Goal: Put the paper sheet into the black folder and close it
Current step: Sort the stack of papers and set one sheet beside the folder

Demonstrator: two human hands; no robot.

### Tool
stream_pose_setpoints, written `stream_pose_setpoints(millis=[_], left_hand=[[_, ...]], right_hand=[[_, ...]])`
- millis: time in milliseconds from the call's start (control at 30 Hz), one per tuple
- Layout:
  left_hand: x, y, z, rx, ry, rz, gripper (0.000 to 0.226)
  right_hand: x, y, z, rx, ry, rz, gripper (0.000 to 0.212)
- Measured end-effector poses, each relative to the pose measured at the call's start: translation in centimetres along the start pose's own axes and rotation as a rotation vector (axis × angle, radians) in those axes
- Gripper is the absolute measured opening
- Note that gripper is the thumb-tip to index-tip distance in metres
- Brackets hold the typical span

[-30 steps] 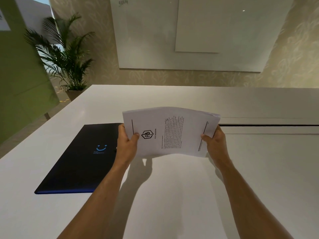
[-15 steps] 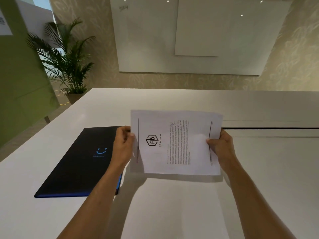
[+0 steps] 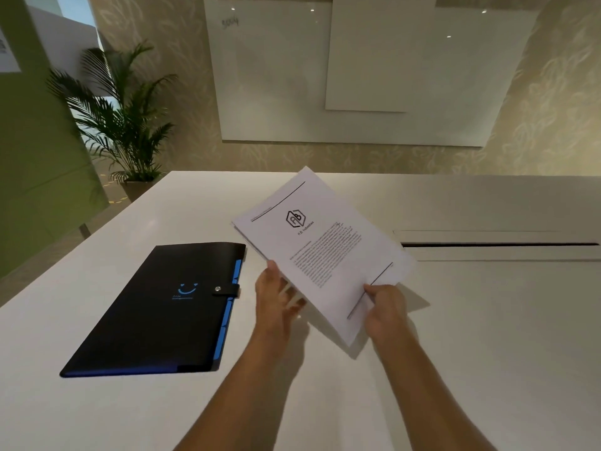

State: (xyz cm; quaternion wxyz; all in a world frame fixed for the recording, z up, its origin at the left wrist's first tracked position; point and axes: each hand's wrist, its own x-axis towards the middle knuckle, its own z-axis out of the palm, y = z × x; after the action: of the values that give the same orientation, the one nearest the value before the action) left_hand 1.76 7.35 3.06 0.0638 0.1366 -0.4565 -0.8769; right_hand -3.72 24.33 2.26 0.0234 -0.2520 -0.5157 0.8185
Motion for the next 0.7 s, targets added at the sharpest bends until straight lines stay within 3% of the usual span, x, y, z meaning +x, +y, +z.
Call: stream_pose_setpoints(millis=[33,167,267,400,500,700], left_hand=[[0.0,-0.2,0.7,-0.004,-0.007,0.012,0.070],[1.1,0.4,1.8,-0.101,0.219,0.079,0.035],[1.2,1.0,1.5,0.035,0.269,0.171,0.034],[1.6,1.9,0.6,0.216,0.256,0.267,0.033],[1.8,3.0,-0.1,0.295,0.232,0.245,0.029],[2.8,4.3,-1.7,0.558,0.067,0.073,0.027]], right_hand=[[-0.2,0.7,0.4,0.016,-0.006,0.047,0.025],[-2.2,3.0,1.0,0.074,-0.060,0.131,0.033],[-2.9,3.4,0.6,0.143,-0.134,0.104,0.041],[-2.9,1.9,-0.5,0.121,-0.170,0.014,0.048],[-1.7,-0.2,-2.0,-0.001,-0.164,-0.020,0.041],[-0.9,-3.7,-3.9,-0.411,-0.492,-0.024,0.028]])
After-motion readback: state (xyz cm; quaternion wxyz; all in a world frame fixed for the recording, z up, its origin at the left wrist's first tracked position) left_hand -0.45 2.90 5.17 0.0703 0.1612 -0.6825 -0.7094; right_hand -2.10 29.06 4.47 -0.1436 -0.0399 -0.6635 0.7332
